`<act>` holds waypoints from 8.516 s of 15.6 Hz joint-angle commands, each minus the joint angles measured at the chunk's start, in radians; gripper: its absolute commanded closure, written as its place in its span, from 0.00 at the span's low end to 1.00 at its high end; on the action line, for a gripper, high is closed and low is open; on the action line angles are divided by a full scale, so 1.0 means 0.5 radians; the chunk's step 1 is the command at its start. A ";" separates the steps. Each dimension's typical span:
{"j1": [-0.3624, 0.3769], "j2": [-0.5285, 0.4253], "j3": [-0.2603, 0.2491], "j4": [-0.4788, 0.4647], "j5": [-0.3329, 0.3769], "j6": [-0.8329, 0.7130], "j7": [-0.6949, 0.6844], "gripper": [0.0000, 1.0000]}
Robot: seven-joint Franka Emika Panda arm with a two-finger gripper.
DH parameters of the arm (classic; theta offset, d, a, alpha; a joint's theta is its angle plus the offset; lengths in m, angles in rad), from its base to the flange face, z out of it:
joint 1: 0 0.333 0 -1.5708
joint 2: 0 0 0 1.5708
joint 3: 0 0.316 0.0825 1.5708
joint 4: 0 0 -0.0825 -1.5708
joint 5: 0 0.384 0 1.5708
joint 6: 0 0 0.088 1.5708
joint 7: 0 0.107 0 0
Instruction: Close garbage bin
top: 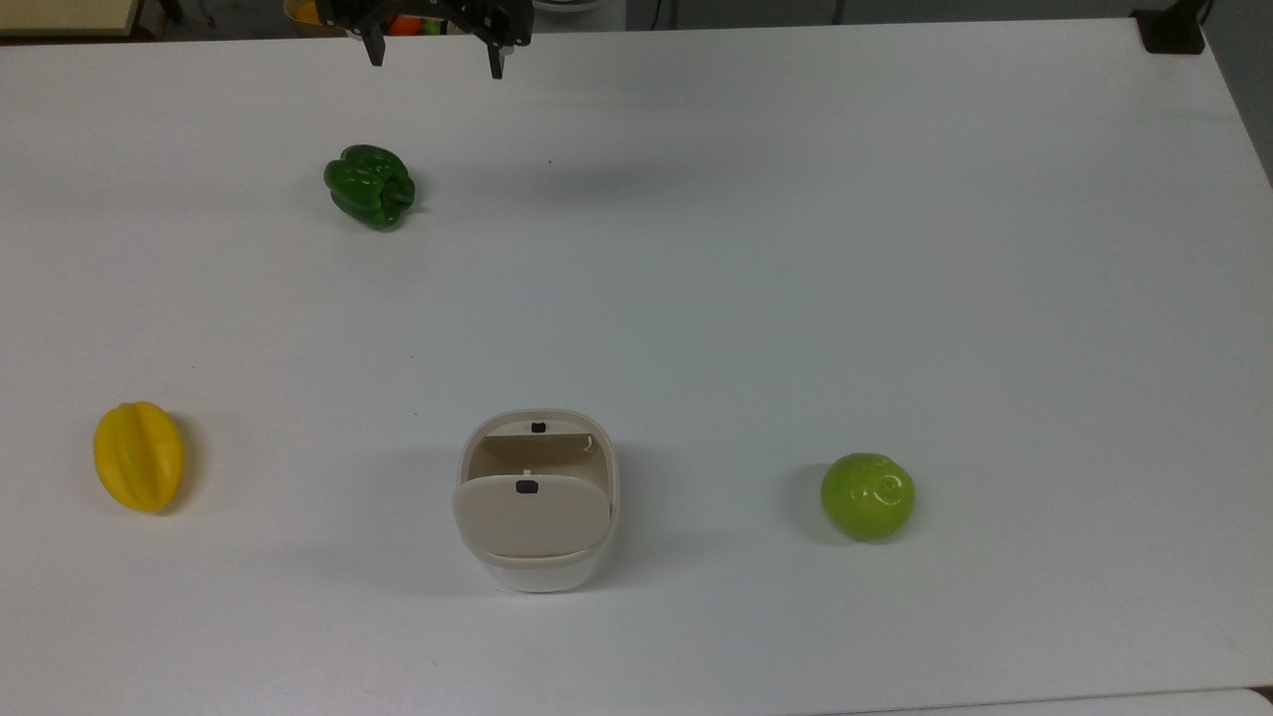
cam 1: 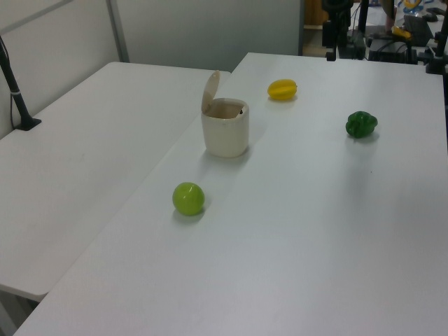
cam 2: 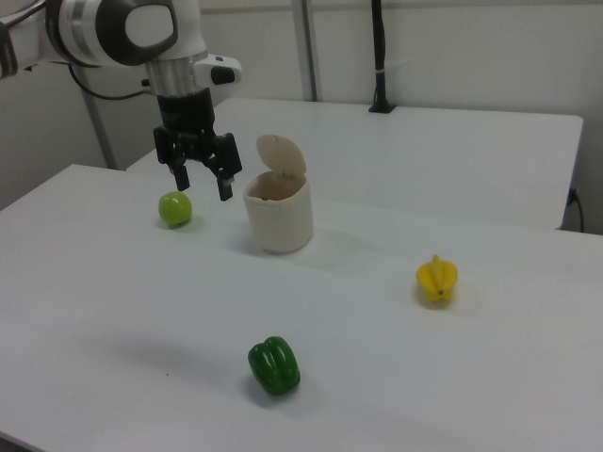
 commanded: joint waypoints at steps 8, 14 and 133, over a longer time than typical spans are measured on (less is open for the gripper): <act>-0.120 -0.034 -0.006 -0.051 0.338 0.145 -0.121 0.00; -0.123 -0.028 -0.006 -0.051 0.338 0.213 -0.128 0.49; -0.087 -0.166 0.028 -0.202 0.250 0.161 0.087 0.00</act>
